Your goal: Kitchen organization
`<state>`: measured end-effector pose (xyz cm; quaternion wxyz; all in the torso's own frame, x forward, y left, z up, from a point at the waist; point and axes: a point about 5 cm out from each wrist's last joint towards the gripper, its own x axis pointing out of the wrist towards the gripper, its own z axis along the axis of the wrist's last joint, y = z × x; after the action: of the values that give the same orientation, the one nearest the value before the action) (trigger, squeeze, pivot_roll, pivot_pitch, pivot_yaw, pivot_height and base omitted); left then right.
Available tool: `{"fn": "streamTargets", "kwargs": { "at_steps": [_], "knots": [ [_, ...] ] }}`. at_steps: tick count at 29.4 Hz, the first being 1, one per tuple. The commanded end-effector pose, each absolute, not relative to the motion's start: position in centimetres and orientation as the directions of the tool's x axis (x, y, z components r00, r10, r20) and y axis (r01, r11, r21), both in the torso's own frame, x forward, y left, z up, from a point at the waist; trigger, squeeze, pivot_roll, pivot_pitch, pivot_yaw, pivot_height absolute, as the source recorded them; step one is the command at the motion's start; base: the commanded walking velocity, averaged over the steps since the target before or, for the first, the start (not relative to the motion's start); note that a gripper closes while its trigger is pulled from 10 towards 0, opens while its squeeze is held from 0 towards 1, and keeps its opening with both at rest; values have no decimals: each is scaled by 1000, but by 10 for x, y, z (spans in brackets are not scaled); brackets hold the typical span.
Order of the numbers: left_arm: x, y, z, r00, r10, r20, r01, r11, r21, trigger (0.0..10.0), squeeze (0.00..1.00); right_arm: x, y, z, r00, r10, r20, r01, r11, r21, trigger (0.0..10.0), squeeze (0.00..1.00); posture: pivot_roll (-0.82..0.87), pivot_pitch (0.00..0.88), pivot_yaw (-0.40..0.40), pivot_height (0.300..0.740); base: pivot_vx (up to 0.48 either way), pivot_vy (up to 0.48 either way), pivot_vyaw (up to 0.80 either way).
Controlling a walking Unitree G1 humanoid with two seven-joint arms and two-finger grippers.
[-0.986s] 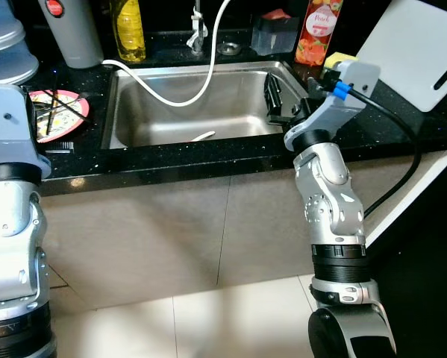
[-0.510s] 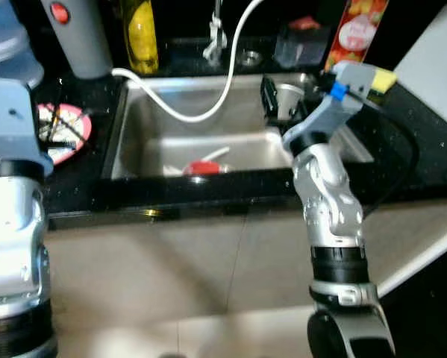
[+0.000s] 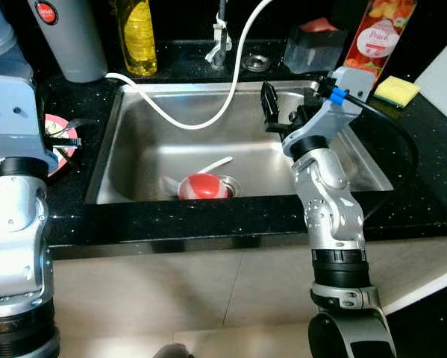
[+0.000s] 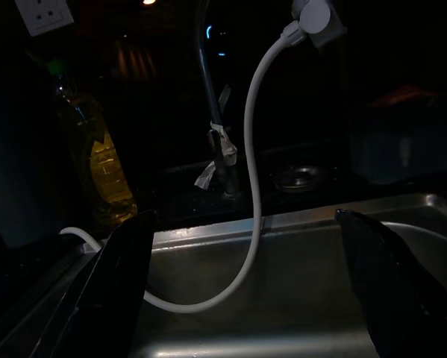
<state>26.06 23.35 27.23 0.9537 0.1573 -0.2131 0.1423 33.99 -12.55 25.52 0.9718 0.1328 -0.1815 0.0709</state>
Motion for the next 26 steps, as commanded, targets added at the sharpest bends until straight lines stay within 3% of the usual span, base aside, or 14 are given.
{"fn": "streamTargets", "kwargs": {
  "at_steps": [1, 10, 26],
  "knots": [
    [260, 234, 270, 875, 201, 442, -333, 910, 246, 10000, 0, 339, -125, 256, 924, 91, 371, -188, 954, 232, 10000, 0, 192, 0, 25, 740, 0, 0, 0],
    [261, 233, 268, 879, 203, 431, -332, 910, 249, 10000, 0, 340, -123, 255, 927, 104, 361, -195, 955, 225, 10000, 0, 195, 0, 24, 740, 0, 0, 155],
    [261, 234, 267, 883, 208, 421, -333, 909, 250, 10000, 0, 341, -124, 252, 935, 97, 341, -182, 957, 227, 10000, 0, 197, 0, 24, 740, 0, 0, 752]
  ]
}}
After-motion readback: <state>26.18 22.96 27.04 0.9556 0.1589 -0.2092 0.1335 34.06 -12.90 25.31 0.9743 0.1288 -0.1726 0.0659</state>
